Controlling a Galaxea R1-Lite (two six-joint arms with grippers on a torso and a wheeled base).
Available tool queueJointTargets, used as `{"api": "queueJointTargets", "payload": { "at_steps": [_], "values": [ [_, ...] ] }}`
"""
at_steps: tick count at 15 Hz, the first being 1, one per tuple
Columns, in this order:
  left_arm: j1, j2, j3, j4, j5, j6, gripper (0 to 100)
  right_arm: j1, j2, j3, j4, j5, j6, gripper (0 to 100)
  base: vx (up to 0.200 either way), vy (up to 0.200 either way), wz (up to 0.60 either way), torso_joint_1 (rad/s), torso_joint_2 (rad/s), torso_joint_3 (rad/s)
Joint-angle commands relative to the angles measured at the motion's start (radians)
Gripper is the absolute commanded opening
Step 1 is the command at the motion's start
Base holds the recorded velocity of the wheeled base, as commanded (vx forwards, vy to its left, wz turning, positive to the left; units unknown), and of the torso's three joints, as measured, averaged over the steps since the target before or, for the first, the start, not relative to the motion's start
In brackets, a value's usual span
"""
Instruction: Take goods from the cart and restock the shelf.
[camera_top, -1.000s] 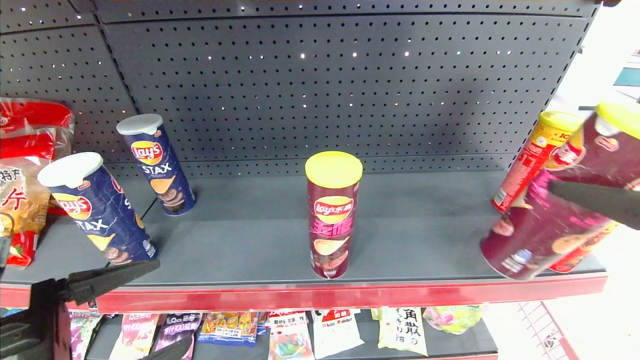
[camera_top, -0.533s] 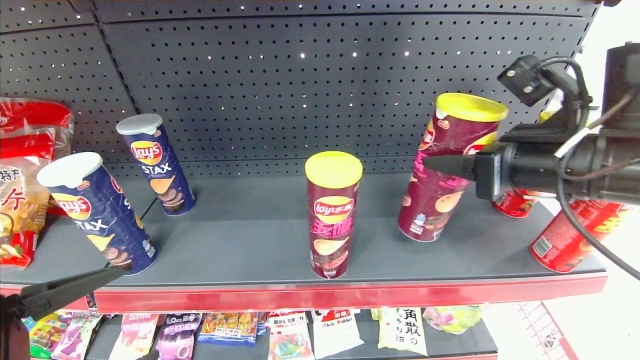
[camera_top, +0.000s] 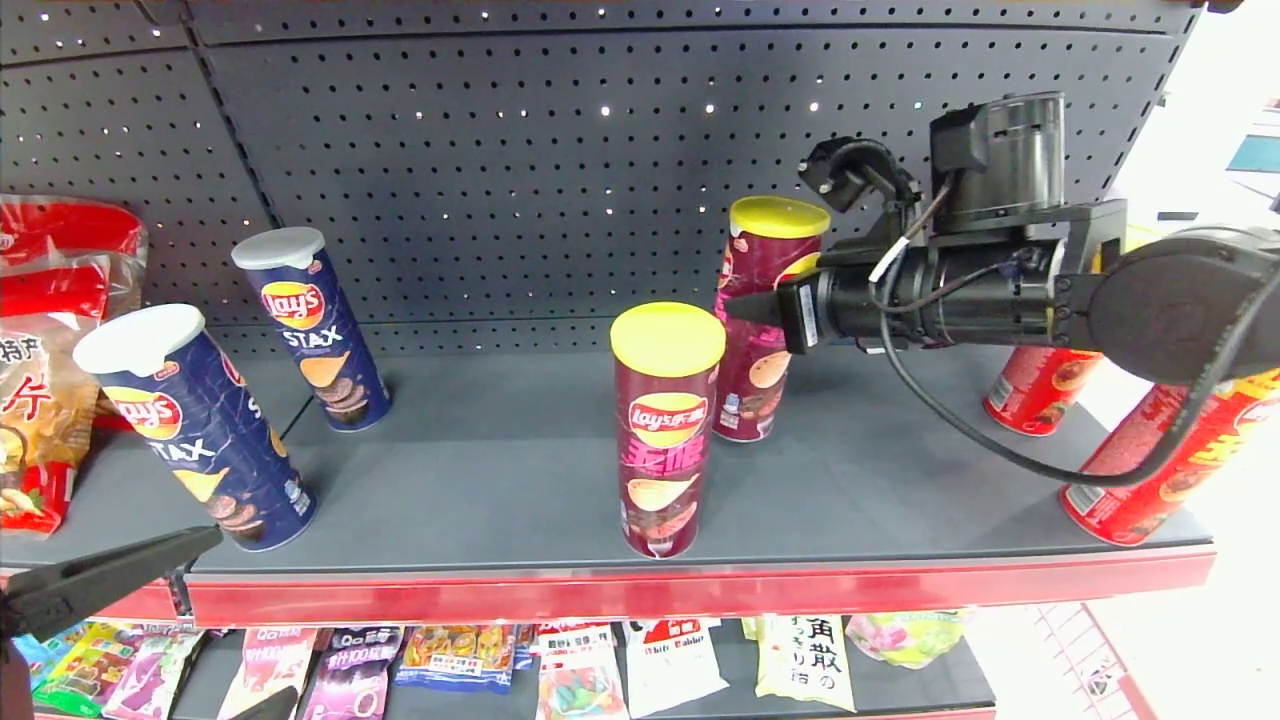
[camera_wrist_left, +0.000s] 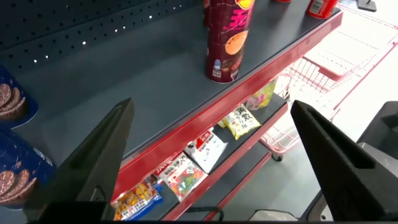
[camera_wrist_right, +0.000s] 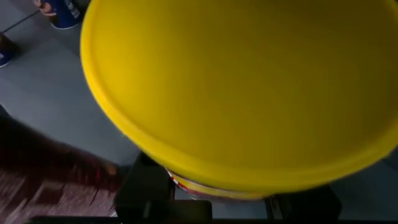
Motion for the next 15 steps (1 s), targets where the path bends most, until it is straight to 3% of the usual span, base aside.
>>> {"api": "queueJointTargets", "payload": {
  "at_steps": [1,9,15],
  "values": [
    [0.0,0.0,-0.004,0.002,0.003,0.0,100,0.003,0.075,-0.054,0.001,0.009,-0.018,0,0.0,0.0,0.0,0.0,0.0,0.0],
    [0.0,-0.006,-0.005,0.003,0.027,0.0,100,0.018,0.198,-0.206,0.001,0.006,-0.031,0,0.0,0.0,0.0,0.0,0.0,0.0],
    [0.0,-0.006,-0.005,0.003,0.029,0.0,100,0.044,0.241,-0.246,0.001,0.003,-0.032,0,0.0,0.0,0.0,0.0,0.0,0.0]
  ]
}}
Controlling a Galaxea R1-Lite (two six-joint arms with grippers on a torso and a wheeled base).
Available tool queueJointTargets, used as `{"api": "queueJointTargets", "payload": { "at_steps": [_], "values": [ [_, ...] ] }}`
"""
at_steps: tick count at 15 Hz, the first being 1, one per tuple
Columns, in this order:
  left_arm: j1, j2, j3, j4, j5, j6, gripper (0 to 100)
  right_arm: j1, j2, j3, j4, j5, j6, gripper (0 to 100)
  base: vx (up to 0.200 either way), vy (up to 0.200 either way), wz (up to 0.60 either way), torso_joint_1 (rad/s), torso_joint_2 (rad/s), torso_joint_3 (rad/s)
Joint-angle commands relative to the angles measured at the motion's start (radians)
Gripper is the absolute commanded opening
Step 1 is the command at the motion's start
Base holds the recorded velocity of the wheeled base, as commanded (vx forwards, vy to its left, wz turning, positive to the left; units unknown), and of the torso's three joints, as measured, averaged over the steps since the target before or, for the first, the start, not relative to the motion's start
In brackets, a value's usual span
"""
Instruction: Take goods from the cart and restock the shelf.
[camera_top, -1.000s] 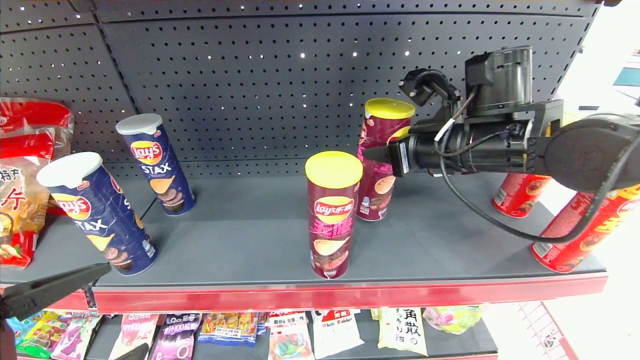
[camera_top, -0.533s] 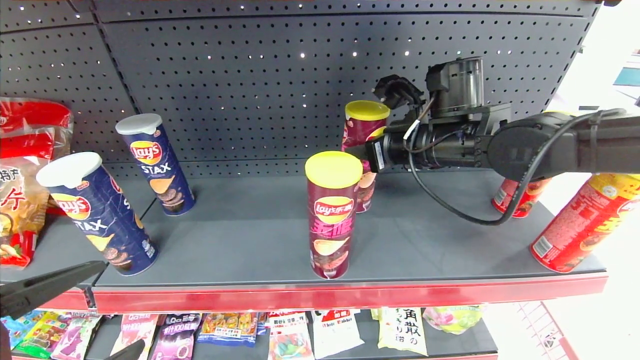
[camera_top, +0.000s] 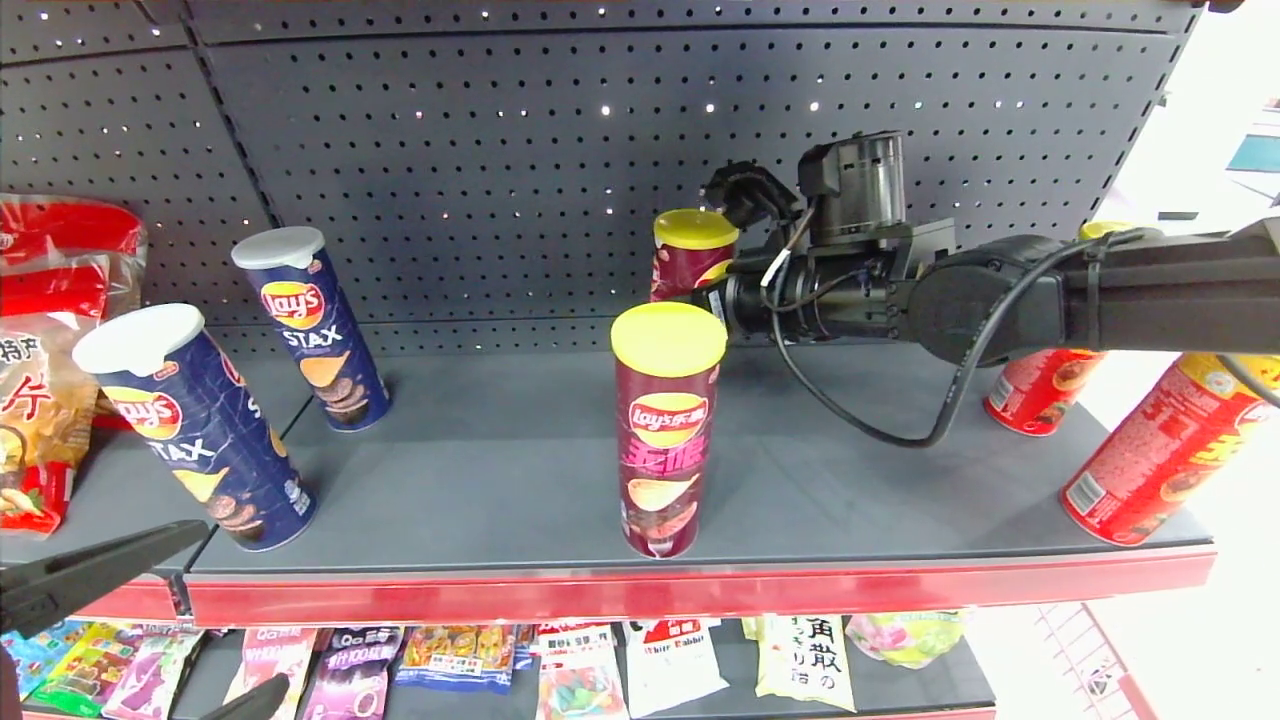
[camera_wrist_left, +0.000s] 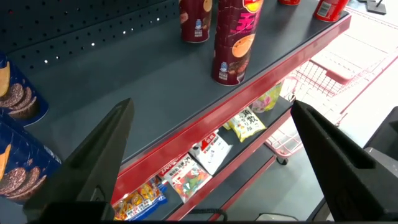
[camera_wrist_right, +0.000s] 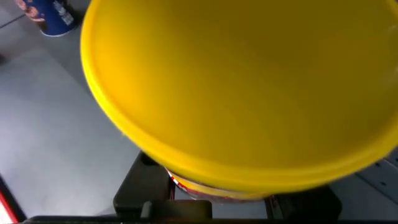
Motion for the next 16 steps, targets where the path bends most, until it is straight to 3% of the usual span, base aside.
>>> {"api": "queueJointTargets", "payload": {
  "at_steps": [1,11,12,16],
  "values": [
    [0.0,0.004,0.002,-0.001,-0.001,0.0,100,0.004,0.011,-0.002,-0.001,-0.001,0.001,0,0.0,0.0,0.0,0.0,0.0,0.0],
    [0.0,0.009,0.012,0.001,-0.001,0.0,100,0.005,0.034,-0.013,0.0,-0.003,0.005,0,0.0,0.0,0.0,0.0,0.0,0.0],
    [-0.001,0.009,0.012,0.001,-0.001,-0.002,100,0.005,0.034,-0.012,0.0,-0.004,0.005,100,0.0,0.0,0.0,0.0,0.0,0.0],
    [-0.001,0.01,0.017,-0.001,-0.001,-0.002,100,0.004,-0.012,0.039,0.002,-0.008,0.01,100,0.0,0.0,0.0,0.0,0.0,0.0]
  ]
}}
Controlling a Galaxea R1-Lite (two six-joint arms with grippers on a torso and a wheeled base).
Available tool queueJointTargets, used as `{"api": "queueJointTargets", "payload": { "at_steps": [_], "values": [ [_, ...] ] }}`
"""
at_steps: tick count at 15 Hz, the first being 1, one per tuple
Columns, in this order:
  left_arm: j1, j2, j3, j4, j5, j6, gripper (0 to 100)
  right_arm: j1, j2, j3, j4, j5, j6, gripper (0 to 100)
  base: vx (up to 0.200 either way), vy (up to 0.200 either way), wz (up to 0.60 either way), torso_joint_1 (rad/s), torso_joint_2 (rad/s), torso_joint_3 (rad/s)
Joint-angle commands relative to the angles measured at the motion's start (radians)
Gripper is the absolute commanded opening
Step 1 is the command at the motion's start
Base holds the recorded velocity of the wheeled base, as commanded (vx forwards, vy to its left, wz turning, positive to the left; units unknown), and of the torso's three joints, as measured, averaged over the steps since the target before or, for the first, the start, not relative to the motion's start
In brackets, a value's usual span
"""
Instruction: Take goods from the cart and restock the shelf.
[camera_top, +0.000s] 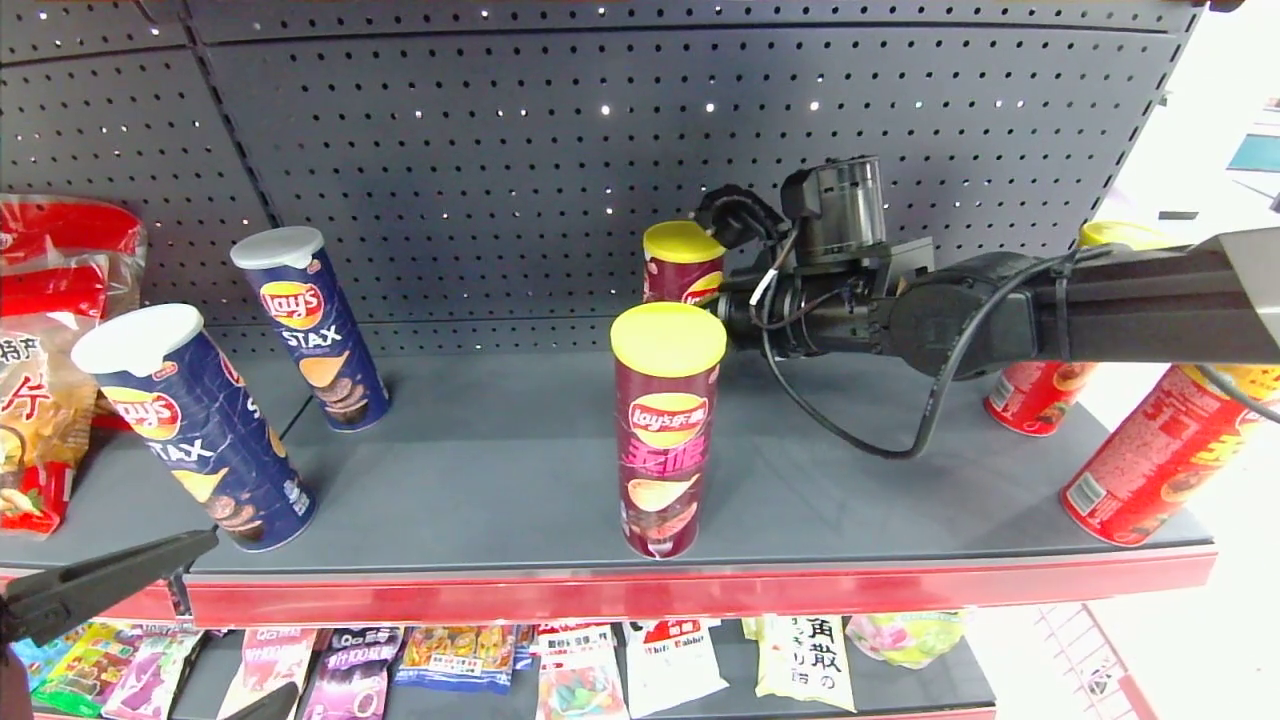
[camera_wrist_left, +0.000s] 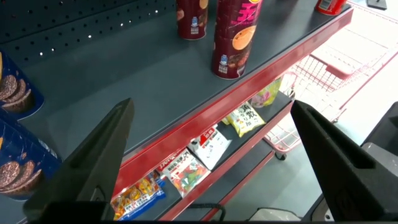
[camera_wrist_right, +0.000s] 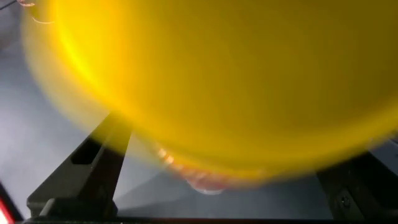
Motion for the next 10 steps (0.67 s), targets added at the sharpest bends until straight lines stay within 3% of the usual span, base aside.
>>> {"api": "queueJointTargets", "payload": {
  "at_steps": [1,10],
  "values": [
    [0.001,0.002,0.003,0.0,0.0,0.0,100,0.0,-0.05,0.036,0.001,-0.008,0.0,100,0.0,0.0,0.0,0.0,0.0,0.0],
    [-0.001,0.016,0.013,0.0,-0.004,0.001,100,-0.031,-0.283,0.323,0.001,-0.042,0.066,100,0.0,0.0,0.0,0.0,0.0,0.0]
  ]
}}
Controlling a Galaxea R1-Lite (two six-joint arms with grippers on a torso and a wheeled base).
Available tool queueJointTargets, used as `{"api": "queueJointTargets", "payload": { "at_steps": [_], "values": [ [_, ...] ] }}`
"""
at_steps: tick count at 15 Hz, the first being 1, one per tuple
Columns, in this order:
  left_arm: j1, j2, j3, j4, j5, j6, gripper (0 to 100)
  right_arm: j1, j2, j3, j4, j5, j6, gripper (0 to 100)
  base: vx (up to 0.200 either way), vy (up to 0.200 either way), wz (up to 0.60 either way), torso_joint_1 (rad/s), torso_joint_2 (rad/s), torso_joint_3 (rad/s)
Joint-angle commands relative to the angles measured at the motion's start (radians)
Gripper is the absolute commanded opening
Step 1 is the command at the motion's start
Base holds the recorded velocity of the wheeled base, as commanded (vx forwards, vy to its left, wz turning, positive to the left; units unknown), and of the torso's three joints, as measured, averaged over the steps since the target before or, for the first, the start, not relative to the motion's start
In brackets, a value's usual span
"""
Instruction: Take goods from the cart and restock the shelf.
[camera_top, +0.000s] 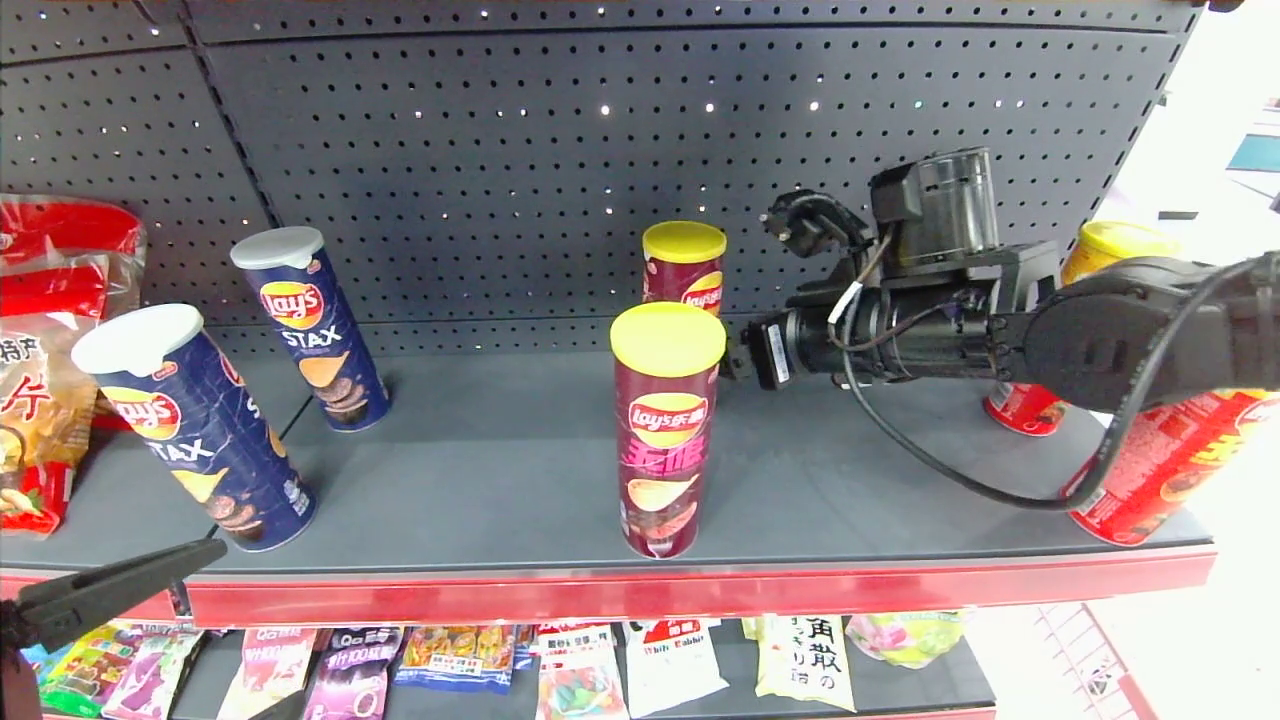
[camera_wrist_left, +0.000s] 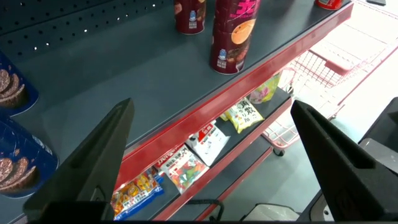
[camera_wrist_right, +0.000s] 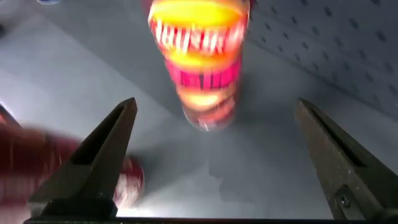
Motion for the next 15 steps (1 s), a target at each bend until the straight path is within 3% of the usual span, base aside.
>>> {"api": "queueJointTargets", "payload": {
  "at_steps": [1,4,9,13,15],
  "values": [
    [0.001,0.008,0.002,-0.001,0.001,-0.001,100,-0.012,-0.069,0.054,0.001,-0.006,0.0,100,0.0,0.0,0.0,0.0,0.0,0.0],
    [0.001,0.069,-0.006,-0.004,0.005,0.001,100,-0.043,-0.2,0.273,-0.001,-0.091,0.026,100,0.0,0.0,0.0,0.0,0.0,0.0],
    [0.001,0.221,-0.041,-0.004,0.05,0.001,100,-0.003,-0.589,0.581,-0.001,-0.104,0.038,100,0.0,0.0,0.0,0.0,0.0,0.0],
    [0.001,0.405,-0.103,-0.01,0.052,0.001,100,0.008,-1.003,0.87,0.005,-0.099,0.03,100,0.0,0.0,0.0,0.0,0.0,0.0],
    [0.0,0.444,-0.121,-0.011,0.052,0.001,100,0.0,-1.109,0.926,0.015,-0.107,0.032,100,0.0,0.0,0.0,0.0,0.0,0.0]
  ]
}}
